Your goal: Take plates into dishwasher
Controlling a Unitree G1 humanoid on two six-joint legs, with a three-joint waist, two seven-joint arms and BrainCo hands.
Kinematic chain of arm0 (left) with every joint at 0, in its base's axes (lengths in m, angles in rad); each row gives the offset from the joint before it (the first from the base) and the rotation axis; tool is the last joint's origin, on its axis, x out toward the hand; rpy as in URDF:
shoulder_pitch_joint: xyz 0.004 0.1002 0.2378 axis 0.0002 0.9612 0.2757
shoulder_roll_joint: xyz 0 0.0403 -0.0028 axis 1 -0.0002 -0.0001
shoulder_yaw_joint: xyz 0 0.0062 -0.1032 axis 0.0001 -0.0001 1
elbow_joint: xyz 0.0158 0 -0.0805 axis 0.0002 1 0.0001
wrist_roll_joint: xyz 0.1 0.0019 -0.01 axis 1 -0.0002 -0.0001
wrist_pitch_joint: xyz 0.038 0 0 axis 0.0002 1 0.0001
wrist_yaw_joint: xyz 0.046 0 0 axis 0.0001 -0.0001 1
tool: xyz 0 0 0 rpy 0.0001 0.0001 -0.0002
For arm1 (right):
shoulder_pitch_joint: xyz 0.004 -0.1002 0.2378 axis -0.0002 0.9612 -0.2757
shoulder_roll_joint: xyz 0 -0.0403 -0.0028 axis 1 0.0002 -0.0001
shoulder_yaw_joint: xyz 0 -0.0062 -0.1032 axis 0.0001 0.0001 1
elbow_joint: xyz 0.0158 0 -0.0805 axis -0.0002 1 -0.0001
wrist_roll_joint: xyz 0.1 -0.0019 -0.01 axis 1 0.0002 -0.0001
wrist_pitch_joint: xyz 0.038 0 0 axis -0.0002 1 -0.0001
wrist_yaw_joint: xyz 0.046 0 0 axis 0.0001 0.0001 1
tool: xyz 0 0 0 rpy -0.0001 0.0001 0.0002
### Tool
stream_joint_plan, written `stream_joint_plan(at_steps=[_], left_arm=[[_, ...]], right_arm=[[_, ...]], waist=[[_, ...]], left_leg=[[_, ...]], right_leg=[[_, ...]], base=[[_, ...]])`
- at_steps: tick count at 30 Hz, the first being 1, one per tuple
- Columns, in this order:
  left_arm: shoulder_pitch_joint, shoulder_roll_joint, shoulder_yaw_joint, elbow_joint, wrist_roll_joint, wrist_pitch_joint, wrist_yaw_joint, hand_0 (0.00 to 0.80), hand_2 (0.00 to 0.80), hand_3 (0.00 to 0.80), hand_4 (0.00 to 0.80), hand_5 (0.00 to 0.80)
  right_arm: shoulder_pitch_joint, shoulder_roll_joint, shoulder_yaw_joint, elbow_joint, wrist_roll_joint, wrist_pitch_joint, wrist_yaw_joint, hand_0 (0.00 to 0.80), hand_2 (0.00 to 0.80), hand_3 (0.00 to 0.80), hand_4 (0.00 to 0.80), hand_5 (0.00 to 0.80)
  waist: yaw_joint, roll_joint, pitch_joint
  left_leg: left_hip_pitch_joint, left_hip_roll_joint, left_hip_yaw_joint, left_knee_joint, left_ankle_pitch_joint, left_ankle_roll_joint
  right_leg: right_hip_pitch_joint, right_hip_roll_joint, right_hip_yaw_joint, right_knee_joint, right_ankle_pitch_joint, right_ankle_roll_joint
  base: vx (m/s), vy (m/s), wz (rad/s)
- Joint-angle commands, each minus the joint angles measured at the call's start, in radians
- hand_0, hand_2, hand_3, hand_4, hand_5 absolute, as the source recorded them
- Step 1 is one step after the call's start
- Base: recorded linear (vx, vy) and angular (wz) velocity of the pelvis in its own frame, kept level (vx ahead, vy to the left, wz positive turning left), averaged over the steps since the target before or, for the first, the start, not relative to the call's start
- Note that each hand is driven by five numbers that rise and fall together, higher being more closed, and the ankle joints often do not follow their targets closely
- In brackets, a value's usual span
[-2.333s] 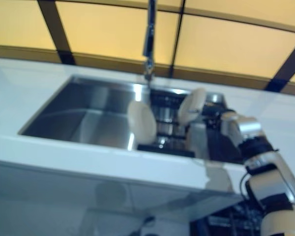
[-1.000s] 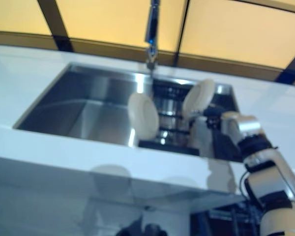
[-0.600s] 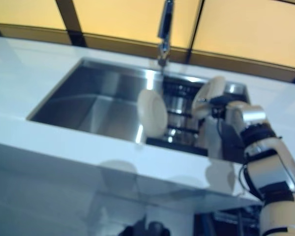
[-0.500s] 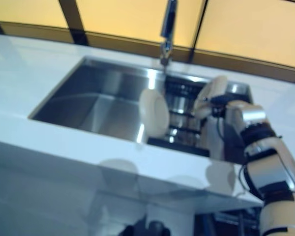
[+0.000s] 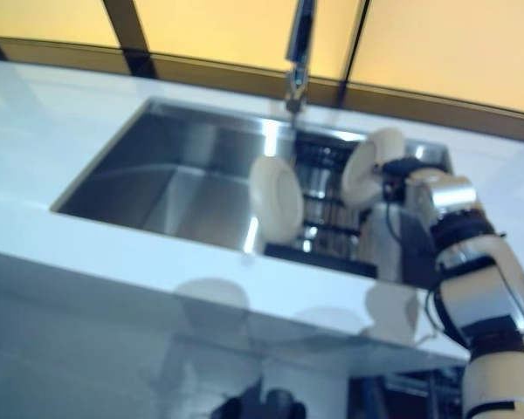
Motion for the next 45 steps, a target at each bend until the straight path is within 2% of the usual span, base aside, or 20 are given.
stream_joint_plan(at_steps=[1,10,13,19,27,32,39,45], left_arm=[[-0.003,0.014,-0.061,0.028,-0.013,-0.004,0.016,0.000,0.000,0.000,0.000,0.000],[0.003,0.015,-0.061,0.035,0.003,-0.006,0.021,0.000,0.000,0.000,0.000,0.000],[0.009,0.020,-0.051,0.036,0.023,-0.016,0.021,0.000,0.000,0.000,0.000,0.000],[0.016,0.016,-0.033,0.029,0.029,-0.018,0.026,0.000,0.000,0.000,0.000,0.000],[0.003,0.012,-0.029,0.034,0.048,0.010,0.034,0.000,0.000,0.000,0.000,0.000],[-0.014,0.010,-0.018,0.037,0.049,0.019,0.045,0.000,0.000,0.000,0.000,0.000],[-0.028,0.015,-0.010,0.040,0.065,0.022,0.046,0.000,0.000,0.000,0.000,0.000],[-0.042,0.021,0.005,0.031,0.075,0.034,0.035,0.000,0.000,0.000,0.000,0.000]], right_arm=[[-0.122,-0.077,0.099,0.030,-0.021,-0.059,0.003,0.800,0.800,0.800,0.800,0.800],[-0.131,-0.091,0.097,0.007,-0.029,-0.101,0.005,0.800,0.800,0.800,0.800,0.800],[-0.138,-0.109,0.114,-0.032,-0.062,-0.091,-0.001,0.800,0.800,0.800,0.800,0.800],[-0.134,-0.141,0.139,-0.090,-0.063,-0.061,0.064,0.800,0.800,0.800,0.800,0.800],[-0.149,-0.184,0.152,-0.095,-0.063,-0.042,0.113,0.800,0.800,0.800,0.800,0.800],[-0.157,-0.215,0.172,-0.113,-0.133,-0.017,0.157,0.800,0.800,0.800,0.800,0.800],[-0.181,-0.291,0.219,-0.095,-0.211,-0.014,0.240,0.800,0.800,0.800,0.800,0.800],[-0.119,-0.364,0.207,-0.133,-0.223,-0.024,0.322,0.800,0.800,0.800,0.800,0.800]], waist=[[0.008,-0.029,-0.039],[0.003,-0.043,-0.062],[-0.005,-0.054,-0.077],[-0.026,-0.073,-0.116],[-0.060,-0.095,-0.179],[-0.086,-0.102,-0.198],[-0.116,-0.115,-0.219],[-0.149,-0.115,-0.231]], left_leg=[[-0.019,0.006,0.049,-0.005,-0.001,-0.025],[-0.001,0.009,0.057,-0.005,-0.008,-0.026],[0.009,0.011,0.064,-0.005,-0.014,-0.027],[0.040,0.012,0.085,-0.005,-0.026,-0.025],[0.089,0.013,0.114,-0.005,-0.048,-0.018],[0.109,0.015,0.133,-0.005,-0.059,-0.013],[0.127,0.019,0.155,-0.005,-0.070,-0.009],[0.136,0.021,0.176,-0.005,-0.074,-0.005]], right_leg=[[0.008,-0.041,0.013,-0.002,0.019,0.084],[0.023,-0.040,0.013,-0.002,0.016,0.087],[0.030,-0.038,0.020,-0.002,0.016,0.091],[0.051,-0.036,0.036,-0.002,0.018,0.095],[0.080,-0.030,0.080,0.000,0.023,0.104],[0.084,-0.028,0.109,0.006,0.027,0.109],[0.084,-0.016,0.149,0.010,0.035,0.115],[0.078,-0.005,0.179,0.012,0.039,0.116]], base=[[0.000,0.000,0.00],[0.000,0.000,0.00],[0.000,0.000,0.00],[0.011,0.058,-0.09],[0.028,0.051,-0.19],[0.007,0.055,-0.22],[0.008,0.009,-0.20],[0.006,-0.003,-0.16]])
